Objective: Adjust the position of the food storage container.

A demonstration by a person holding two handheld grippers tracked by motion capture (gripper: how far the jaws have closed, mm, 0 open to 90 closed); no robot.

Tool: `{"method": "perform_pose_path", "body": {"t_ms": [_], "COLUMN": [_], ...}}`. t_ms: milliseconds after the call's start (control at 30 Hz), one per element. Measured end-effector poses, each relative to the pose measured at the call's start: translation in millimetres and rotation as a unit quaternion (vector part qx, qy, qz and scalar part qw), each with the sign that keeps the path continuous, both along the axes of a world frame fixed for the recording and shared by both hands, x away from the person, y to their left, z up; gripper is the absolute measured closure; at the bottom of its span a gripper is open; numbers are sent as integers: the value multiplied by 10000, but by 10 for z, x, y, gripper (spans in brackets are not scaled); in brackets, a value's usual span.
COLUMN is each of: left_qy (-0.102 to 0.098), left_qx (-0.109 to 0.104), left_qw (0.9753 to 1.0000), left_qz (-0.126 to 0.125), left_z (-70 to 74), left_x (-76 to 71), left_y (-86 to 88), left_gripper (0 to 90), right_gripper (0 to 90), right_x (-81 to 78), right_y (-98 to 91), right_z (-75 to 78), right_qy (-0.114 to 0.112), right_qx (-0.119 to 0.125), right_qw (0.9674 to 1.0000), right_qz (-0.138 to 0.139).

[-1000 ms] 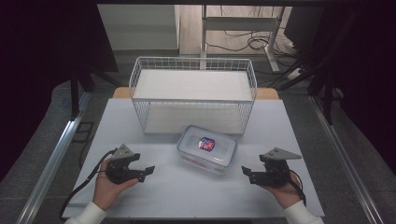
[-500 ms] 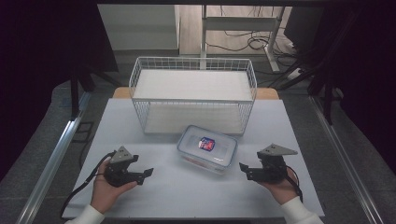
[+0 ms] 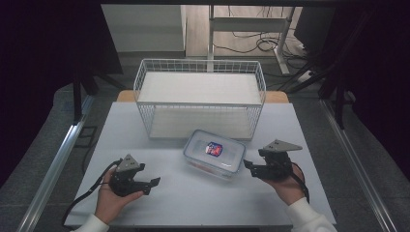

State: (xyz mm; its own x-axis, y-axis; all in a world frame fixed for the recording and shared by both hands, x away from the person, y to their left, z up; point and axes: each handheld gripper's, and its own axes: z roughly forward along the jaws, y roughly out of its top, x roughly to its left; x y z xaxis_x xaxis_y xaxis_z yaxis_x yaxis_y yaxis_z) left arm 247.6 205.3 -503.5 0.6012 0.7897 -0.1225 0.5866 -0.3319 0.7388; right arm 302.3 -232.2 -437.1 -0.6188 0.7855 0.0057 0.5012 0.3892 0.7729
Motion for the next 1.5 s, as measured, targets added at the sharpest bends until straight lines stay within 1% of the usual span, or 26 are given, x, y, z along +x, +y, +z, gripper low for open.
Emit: {"method": "perform_pose_path", "body": {"t_ms": [133,167,200,300,367,467,500,567,633,667,700,733,767,800,833,900,933,1000,1033,1067,1167,1200,1300,1367,1433,1500], "left_qy": [24,24,42,55,66,96,131,167,181,178,178,175,175,177,178,179,179,180,180,191,195,191,182,186,182,172], "left_qx": [-3,-3,-27,-63,-58,14,-1,18,39,49,49,51,51,38,30,32,35,44,44,62,67,67,81,74,57,51], "left_qw": [10000,10000,10000,10000,9999,9999,9998,9997,9997,9997,9997,9997,9997,9997,9997,9997,9997,9997,9997,9996,9996,9996,9996,9996,9996,9996], "left_qz": [-17,-17,-19,-49,-63,-129,-139,-164,-170,-172,-172,-173,-173,-171,-175,-178,-182,-184,-184,-186,-202,-204,-205,-214,-218,-214], "left_z": [-8,-8,-10,-14,-19,-39,-52,-66,-74,-76,-76,-75,-75,-74,-76,-78,-80,-80,-80,-85,-89,-88,-89,-89,-87,-82], "left_x": [-6,-6,-9,-17,-29,-38,-42,-39,-34,-33,-33,-35,-35,-35,-34,-34,-32,-29,-29,-25,-23,-24,-25,-27,-31,-32], "left_y": [-14,-14,-18,-31,-39,-56,-72,-87,-89,-88,-88,-88,-88,-89,-91,-92,-92,-90,-90,-92,-94,-94,-90,-92,-93,-89], "left_gripper": [198,198,197,197,197,197,197,197,197,197,197,197,197,197,197,197,197,197,197,197,197,197,197,197,197,197], "right_gripper": [352,352,366,382,393,430,444,478,521,547,547,612,612,633,685,736,779,831,831,861,882,889,893,894,894,894], "right_x": [88,88,141,207,248,322,336,380,423,448,448,517,517,541,605,672,705,765,765,822,878,888,937,975,1024,1065], "right_y": [78,78,139,232,298,419,446,520,578,604,604,648,648,664,711,765,791,846,846,912,996,1032,1104,1142,1177,1197], "right_z": [17,17,26,34,35,23,18,1,-18,-27,-27,-53,-53,-63,-97,-137,-155,-180,-180,-185,-187,-184,-169,-178,-204,-206], "right_qy": [80,80,118,149,156,167,160,142,112,111,111,80,80,65,48,6,-20,-35,-35,-141,-283,-303,-440,-439,-537,-556], "right_qx": [-22,-22,-32,-66,-76,-185,-204,-316,-458,-494,-494,-549,-549,-585,-693,-861,-927,-1001,-1001,-1158,-1336,-1347,-1531,-1641,-1789,-1877], "right_qw": [9999,9999,9998,9996,9995,9989,9988,9981,9973,9971,9971,9966,9966,9964,9958,9942,9936,9926,9926,9906,9877,9876,9839,9819,9783,9762], "right_qz": [64,64,127,218,263,393,411,516,561,571,571,605,605,604,597,638,645,694,694,721,760,742,805,835,901,937]}}
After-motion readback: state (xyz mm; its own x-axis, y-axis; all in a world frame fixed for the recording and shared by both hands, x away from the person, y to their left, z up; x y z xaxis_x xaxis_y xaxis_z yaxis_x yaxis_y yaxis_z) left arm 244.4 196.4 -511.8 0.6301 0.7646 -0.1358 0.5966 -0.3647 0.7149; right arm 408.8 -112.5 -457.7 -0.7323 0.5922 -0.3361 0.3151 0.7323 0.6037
